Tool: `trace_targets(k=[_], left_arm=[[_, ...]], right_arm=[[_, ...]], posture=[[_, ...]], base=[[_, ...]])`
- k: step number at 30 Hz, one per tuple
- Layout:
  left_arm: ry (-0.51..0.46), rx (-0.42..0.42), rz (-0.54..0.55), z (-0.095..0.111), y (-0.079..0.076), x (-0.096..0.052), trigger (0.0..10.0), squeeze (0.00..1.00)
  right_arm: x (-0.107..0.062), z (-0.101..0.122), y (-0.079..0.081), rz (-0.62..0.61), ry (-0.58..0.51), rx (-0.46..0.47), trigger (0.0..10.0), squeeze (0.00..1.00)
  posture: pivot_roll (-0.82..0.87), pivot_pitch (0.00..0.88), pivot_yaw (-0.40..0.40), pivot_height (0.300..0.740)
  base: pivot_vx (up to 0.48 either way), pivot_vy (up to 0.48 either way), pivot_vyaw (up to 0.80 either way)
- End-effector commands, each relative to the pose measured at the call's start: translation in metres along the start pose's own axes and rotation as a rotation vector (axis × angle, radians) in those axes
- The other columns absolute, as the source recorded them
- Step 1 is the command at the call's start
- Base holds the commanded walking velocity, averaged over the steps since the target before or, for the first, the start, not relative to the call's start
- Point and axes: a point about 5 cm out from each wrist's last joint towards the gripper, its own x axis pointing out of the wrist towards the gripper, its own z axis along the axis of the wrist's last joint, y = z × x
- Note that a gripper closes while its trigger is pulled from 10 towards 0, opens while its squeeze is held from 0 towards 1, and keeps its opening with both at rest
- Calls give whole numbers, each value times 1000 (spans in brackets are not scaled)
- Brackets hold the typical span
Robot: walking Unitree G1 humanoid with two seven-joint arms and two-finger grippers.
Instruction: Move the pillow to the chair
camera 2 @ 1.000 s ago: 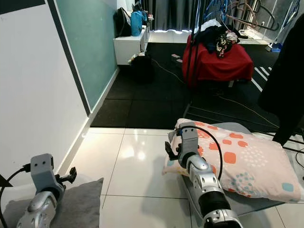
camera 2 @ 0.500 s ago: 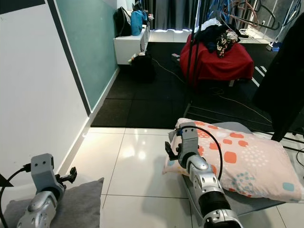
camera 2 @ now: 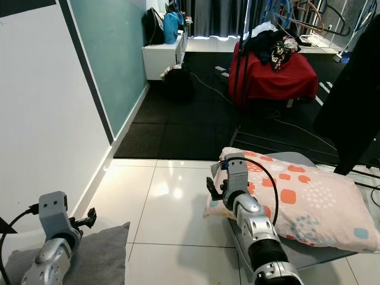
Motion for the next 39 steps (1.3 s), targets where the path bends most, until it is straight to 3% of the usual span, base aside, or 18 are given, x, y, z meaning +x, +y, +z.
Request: trace_targets(k=[1, 21, 31, 39], left_arm=[[1, 4, 14, 1, 5, 1, 10000, 0], [2, 1, 24, 1, 8, 1, 10000, 0], [-14, 1, 79, 8, 27, 0, 10000, 0], [-21, 0, 93, 10, 31, 1, 10000, 0]], right_arm=[[1, 3, 3, 4, -6, 19, 10000, 0], [1, 3, 2, 2, -4, 27, 10000, 0], [1, 3, 2, 2, -4, 26, 10000, 0], [1, 3, 3, 3, -2, 29, 10000, 0]], posture=[[-102, 50, -2, 740], [-104, 64, -3, 740], [-103, 59, -2, 740], [-106, 60, 1, 740]], base=[[0, 0, 0], [0, 0, 0], [0, 0, 0], [0, 0, 0]])
